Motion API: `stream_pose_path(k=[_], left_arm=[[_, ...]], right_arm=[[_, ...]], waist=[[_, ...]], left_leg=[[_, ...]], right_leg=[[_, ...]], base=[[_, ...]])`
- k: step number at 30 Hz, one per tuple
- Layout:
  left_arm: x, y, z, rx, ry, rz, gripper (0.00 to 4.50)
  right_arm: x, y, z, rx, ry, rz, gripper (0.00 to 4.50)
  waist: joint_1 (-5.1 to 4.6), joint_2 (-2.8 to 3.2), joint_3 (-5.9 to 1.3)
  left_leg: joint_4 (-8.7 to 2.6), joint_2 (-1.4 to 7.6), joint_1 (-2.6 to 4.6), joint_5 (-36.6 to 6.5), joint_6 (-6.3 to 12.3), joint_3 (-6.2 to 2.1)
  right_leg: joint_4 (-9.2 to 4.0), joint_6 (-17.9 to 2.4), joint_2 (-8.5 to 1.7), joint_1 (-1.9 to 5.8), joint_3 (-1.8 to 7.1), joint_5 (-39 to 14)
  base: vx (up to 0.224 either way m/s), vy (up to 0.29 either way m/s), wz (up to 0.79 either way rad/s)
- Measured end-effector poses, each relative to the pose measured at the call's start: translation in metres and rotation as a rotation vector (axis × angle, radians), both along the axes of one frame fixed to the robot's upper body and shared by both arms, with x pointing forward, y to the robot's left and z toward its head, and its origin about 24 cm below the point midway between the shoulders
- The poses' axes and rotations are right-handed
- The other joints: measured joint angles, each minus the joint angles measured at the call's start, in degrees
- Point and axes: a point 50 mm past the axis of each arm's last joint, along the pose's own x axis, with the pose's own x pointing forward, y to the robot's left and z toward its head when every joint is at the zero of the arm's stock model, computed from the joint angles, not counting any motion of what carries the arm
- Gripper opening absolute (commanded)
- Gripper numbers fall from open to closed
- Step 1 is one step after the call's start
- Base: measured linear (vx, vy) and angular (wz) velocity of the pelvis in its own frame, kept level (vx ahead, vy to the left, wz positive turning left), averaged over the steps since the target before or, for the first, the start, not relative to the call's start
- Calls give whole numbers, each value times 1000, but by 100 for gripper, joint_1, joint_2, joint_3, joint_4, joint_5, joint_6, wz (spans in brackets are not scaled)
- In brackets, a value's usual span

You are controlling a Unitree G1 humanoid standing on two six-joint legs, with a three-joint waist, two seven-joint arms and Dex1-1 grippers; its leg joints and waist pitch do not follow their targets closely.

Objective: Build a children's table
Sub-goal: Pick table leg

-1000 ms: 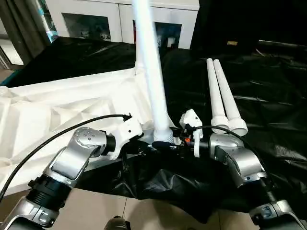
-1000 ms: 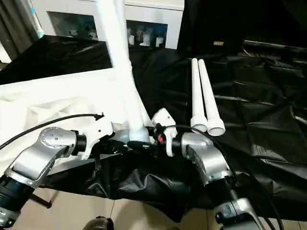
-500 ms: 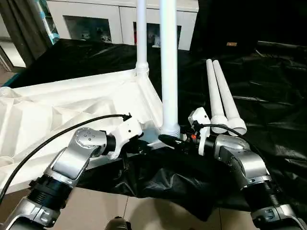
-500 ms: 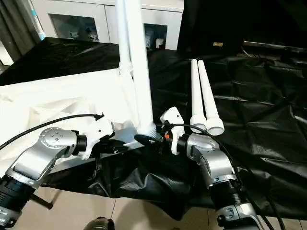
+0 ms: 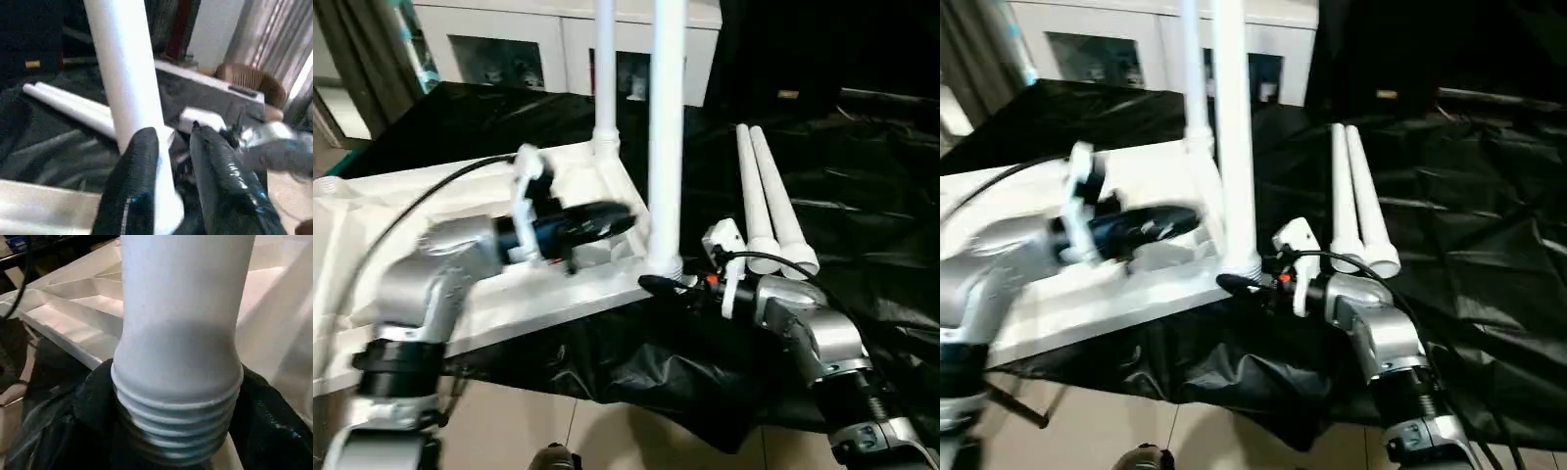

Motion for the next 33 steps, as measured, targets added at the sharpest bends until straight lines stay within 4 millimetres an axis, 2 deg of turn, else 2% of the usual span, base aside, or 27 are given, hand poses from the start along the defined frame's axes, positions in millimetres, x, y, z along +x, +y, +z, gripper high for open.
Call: stream_pose_path(k=[5,9,10,14,16,21,23,27,29,33], left_arm=[[9,-13,-10,-61,54,57,203],[14,-18,-19,-55,93,93,213],[15,-19,-20,-54,94,94,236],[17,-24,-14,-74,83,73,255],[15,-26,-13,-112,97,45,290],[13,-29,-13,-118,103,7,312],[13,-32,-14,-110,100,-4,278],[12,-35,-15,-95,91,-12,270],[12,-35,-15,-89,91,-11,229],[14,-36,-16,-87,82,2,225]], right_arm=[[1,0,2,1,-6,-7,272],[2,3,2,3,-9,-4,272],[2,3,2,1,-10,-8,272],[2,4,3,-1,-18,-1,272],[2,4,4,0,-30,10,272],[1,5,3,-17,-33,24,272],[1,4,3,-24,-33,29,272],[0,4,2,-31,-31,45,272],[0,3,2,-34,-31,45,272],[0,2,2,-40,-32,45,272]], waist=[[14,-1,-2],[8,7,-7],[12,7,-7],[12,12,-10],[13,33,-24],[13,64,-43],[14,68,-46],[11,72,-48],[12,75,-50],[14,80,-53]], left_leg=[[4,0,0,1,1,-1],[3,0,0,1,1,-1],[4,0,0,1,1,-2],[5,0,-1,1,1,-2],[8,-1,-2,1,1,-1],[7,-1,-2,1,1,-1],[7,-1,-2,1,1,-2],[7,-1,-2,1,1,-2],[7,0,-2,1,2,-2],[7,-1,-2,1,2,-2]], right_leg=[[-1,5,-1,3,0,13],[-1,14,-1,1,0,20],[-1,14,-1,1,-1,20],[-1,14,-1,1,0,20],[-3,14,-1,1,2,20],[-3,14,-1,1,1,20],[-3,14,-1,2,1,21],[-3,14,-1,2,1,24],[-3,14,-1,2,1,25],[-3,14,-1,2,1,25]], base=[[0,0,0],[0,0,0],[0,0,0],[0,0,0],[0,0,0],[0,0,0],[0,0,0],[0,0,0],[0,0,0],[0,0,0]])
